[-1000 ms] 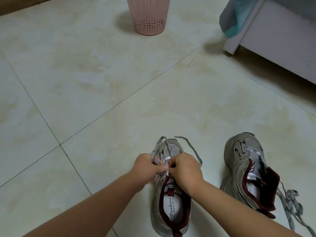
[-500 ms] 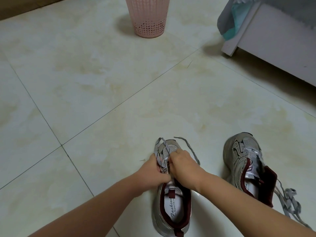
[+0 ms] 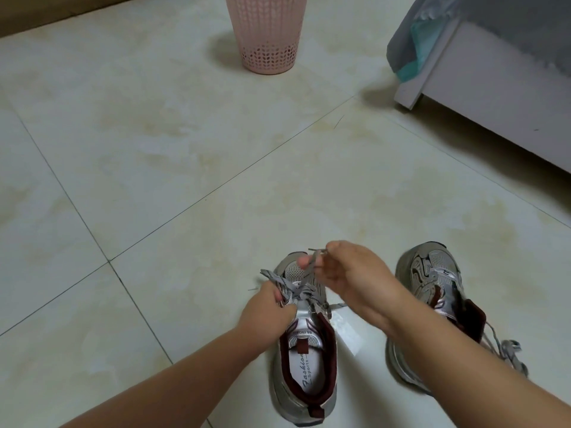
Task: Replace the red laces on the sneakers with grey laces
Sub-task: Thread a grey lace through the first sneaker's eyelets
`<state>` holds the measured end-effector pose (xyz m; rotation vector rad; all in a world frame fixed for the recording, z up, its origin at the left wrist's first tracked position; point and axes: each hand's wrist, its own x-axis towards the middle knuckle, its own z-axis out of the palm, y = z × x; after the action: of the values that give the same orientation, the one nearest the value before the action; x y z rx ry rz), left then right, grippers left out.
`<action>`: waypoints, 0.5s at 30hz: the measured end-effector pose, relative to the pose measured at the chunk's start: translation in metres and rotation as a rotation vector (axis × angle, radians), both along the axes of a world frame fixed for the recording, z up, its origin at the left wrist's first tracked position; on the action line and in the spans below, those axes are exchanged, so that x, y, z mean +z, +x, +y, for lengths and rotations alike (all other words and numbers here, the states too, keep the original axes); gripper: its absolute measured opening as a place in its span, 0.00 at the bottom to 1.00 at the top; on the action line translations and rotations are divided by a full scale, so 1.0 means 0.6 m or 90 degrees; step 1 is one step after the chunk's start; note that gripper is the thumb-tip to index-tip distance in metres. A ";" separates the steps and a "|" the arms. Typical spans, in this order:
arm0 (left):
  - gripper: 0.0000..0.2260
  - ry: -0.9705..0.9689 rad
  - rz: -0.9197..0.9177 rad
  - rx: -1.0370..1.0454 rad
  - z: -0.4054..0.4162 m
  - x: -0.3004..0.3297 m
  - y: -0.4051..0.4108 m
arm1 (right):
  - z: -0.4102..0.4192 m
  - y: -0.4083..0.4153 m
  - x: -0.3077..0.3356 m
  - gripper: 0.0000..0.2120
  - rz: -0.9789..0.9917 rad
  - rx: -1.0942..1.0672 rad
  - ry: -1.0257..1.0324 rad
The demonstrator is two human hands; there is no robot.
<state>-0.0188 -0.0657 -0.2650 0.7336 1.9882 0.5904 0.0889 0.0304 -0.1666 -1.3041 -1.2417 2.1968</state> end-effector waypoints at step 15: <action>0.08 -0.023 0.050 0.030 0.003 0.003 0.009 | 0.116 0.107 0.144 0.16 -0.058 -0.372 0.363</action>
<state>-0.0135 -0.0642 -0.2630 0.6989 2.0886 0.5599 0.1532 0.0999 -0.0799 -1.3061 -1.1952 1.2762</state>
